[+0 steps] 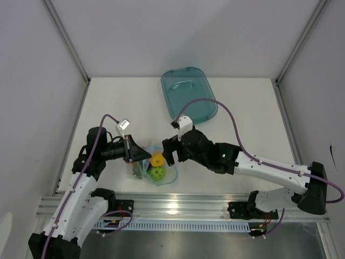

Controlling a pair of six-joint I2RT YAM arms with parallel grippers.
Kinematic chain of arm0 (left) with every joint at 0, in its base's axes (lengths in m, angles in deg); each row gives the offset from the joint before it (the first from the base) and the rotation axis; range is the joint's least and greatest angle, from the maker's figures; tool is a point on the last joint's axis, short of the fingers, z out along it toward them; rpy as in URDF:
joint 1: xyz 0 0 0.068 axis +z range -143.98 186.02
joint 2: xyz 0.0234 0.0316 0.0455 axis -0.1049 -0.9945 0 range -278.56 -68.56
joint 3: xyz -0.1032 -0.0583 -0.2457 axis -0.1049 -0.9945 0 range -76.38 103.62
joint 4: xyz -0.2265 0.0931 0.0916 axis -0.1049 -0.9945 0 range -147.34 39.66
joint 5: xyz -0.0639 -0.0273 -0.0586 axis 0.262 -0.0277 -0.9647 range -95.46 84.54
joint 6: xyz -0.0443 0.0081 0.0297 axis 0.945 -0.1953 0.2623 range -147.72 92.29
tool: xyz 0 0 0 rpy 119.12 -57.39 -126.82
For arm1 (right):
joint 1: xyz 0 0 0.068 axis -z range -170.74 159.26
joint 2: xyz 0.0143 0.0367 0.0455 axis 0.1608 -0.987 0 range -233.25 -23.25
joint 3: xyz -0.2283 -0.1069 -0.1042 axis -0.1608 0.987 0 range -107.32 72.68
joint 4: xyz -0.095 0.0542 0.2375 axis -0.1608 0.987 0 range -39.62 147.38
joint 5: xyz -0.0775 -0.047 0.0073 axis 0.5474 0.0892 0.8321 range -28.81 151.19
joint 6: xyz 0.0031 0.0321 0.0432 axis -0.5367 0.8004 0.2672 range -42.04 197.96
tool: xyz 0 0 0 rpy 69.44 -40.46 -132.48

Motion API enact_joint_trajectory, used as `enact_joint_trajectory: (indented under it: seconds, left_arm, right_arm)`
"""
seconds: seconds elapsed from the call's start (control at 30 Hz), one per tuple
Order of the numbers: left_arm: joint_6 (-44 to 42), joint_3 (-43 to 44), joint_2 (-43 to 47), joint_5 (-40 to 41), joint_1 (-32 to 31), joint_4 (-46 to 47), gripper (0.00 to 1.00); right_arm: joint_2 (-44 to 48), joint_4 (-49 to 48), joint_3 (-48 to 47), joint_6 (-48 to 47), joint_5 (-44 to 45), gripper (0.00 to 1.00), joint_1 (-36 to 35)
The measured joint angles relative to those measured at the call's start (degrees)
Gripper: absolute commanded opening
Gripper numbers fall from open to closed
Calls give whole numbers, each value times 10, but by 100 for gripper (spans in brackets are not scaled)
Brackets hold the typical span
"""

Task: Place the food in the zip-top bag and seal the zipper
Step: Place the fake vegetable in the zipper food storage bag, then zip the zipper food storage bag at the center of the board.

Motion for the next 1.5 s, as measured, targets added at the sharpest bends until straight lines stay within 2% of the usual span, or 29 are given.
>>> enact_joint_trajectory:
  seconds: [0.37,0.83,0.93,1.03,1.07,1.13,1.23,1.5]
  left_arm:
    - [6,-7,-2,-9,0,10,0]
    - [5,-7,-12,-16,0,10,0]
    - [5,-6,-12,-17,0,9,1]
    - [5,-2,-12,-16,0,6,1]
    - [5,0,-12,-17,0,5,1]
    - [4,3,-12,-17,0,4,1]
    - [0,12,-11,-16,0,-7,1]
    - [-31,79,-12,-14,-6,-40,1]
  right_arm:
    - [97,-31,198,95,-6,99,15]
    - [35,-91,181,84,-63,78,8]
    - [13,-117,186,86,-83,66,7]
    - [-4,-140,192,91,-108,47,7]
    - [-10,-146,193,90,-116,30,6]
    - [-19,-154,194,91,-130,9,5]
    - [-21,-161,194,89,-140,0,-3]
    - [53,-134,151,87,-104,0,-66]
